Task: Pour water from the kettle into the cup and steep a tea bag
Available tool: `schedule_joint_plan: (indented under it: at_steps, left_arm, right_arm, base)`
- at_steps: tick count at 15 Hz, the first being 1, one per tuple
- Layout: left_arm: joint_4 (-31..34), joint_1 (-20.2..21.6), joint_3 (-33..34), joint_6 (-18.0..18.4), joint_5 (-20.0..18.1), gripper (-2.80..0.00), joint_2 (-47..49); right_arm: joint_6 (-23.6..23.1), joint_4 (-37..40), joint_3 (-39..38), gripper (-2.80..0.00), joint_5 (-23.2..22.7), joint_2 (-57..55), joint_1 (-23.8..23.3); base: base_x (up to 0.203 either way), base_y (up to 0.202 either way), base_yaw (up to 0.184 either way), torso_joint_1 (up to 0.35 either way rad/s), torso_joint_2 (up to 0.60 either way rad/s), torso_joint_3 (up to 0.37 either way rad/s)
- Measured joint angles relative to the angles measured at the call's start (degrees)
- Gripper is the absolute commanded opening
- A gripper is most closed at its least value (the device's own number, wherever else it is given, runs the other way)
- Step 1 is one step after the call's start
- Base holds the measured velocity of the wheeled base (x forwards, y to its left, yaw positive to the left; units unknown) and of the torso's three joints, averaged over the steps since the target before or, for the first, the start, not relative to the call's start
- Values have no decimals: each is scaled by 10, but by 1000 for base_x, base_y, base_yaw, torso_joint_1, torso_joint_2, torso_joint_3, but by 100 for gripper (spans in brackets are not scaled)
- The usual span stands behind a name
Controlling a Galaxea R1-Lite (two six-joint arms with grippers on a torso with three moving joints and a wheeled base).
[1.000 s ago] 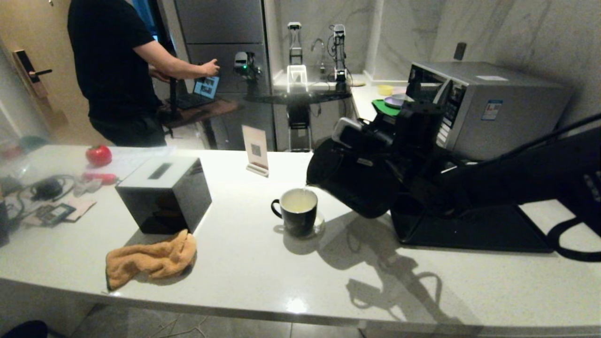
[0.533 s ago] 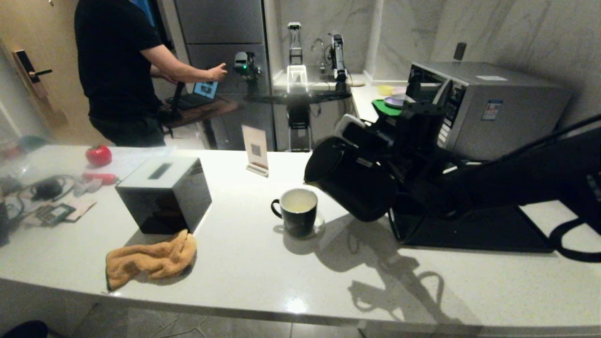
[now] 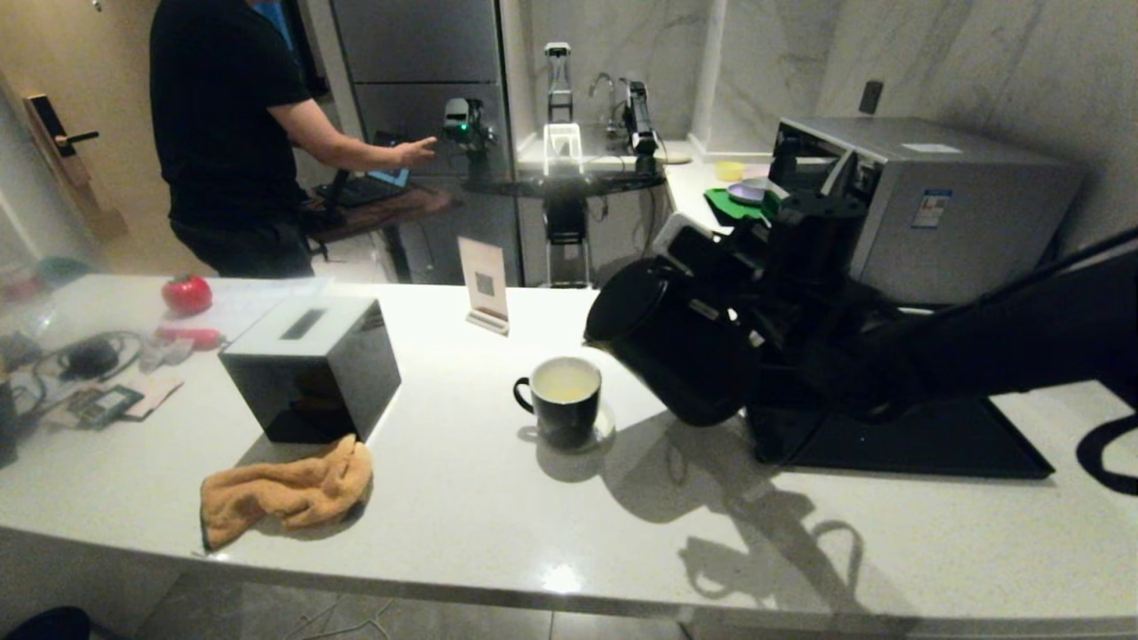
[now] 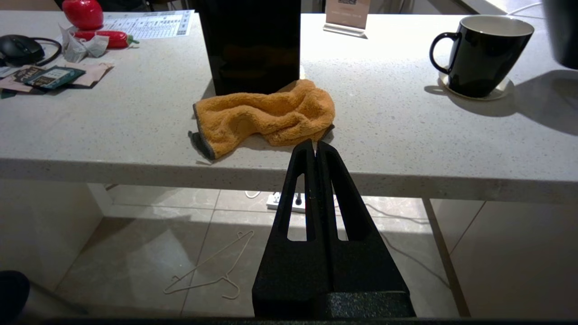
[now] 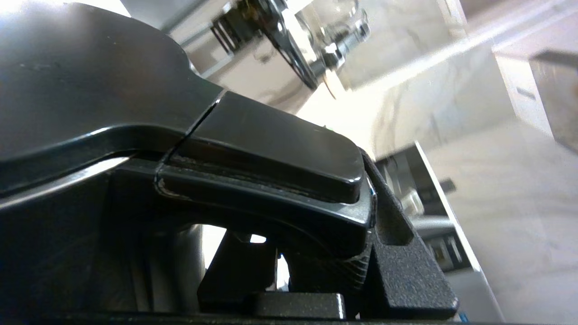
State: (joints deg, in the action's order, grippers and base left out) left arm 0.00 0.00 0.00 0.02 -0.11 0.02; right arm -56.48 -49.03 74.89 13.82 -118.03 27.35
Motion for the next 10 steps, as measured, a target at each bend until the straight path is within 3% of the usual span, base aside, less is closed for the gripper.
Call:
schedule_joint_plan:
  at_steps: [10]
  left_arm:
    - [0, 0, 0, 0, 0, -280, 0]
  right_arm:
    - [40, 4, -13, -280, 3, 46, -25]
  base:
    - [0, 0, 0, 0, 0, 0]
